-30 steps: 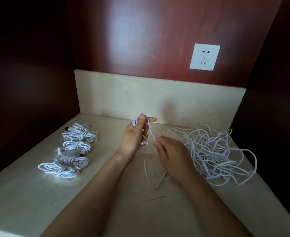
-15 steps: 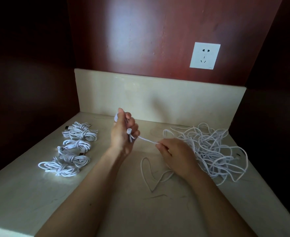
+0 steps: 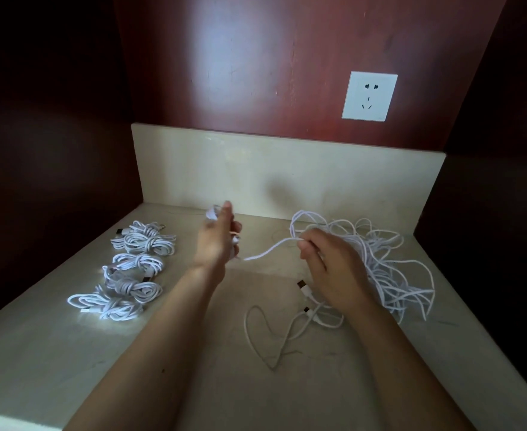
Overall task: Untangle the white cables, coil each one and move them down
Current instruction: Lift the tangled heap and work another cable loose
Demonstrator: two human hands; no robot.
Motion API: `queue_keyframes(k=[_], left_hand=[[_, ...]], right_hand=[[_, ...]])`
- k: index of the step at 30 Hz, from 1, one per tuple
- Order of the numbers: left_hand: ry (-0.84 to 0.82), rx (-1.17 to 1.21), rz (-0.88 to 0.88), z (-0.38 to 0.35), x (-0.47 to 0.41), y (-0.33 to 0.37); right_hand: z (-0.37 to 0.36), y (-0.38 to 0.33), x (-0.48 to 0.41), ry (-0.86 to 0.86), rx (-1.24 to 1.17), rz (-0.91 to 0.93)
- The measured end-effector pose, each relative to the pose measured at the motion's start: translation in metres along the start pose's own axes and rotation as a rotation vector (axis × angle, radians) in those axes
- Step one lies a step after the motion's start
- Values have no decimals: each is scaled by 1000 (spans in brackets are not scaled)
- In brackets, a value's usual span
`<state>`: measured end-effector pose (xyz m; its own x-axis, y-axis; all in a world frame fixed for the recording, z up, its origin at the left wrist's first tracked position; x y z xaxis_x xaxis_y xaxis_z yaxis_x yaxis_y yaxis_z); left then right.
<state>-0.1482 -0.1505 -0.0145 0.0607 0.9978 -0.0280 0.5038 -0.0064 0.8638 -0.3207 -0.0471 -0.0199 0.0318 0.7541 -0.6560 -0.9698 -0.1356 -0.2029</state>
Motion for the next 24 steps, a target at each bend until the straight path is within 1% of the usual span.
queue_keyframes(k=[3, 5, 10, 17, 21, 23, 24], left_hand=[[-163, -150, 211, -7, 8, -10], [-236, -196, 302, -11, 13, -14], [-396, -286, 384, -14, 22, -19], [-651, -397, 609, -19, 39, -24], [-790, -387, 647, -23, 42, -25], [-819, -387, 609, -23, 42, -25], [-821, -414, 557, -22, 41, -25]], right_hand=[[2, -5, 0, 18, -47, 3], [0, -7, 0, 16, -52, 4], [-3, -6, 0, 39, -28, -5], [-10, -1, 0, 18, -22, -45], [-10, -1, 0, -1, -54, -89], [-9, -2, 1, -7, -89, -111], [-9, -2, 1, -10, -112, -126]])
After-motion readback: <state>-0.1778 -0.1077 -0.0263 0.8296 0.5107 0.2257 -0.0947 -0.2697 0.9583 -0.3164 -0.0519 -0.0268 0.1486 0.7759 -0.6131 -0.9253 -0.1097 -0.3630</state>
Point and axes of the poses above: each hand's wrist, its own x-axis away from the middle knuckle, its own z-axis out of the back of the hand, y = z × x, the point moved 2 cm from there along -x, towards the middle knuckle, and after that the axes turned 14 degrees about x, right-handed, at the moved point
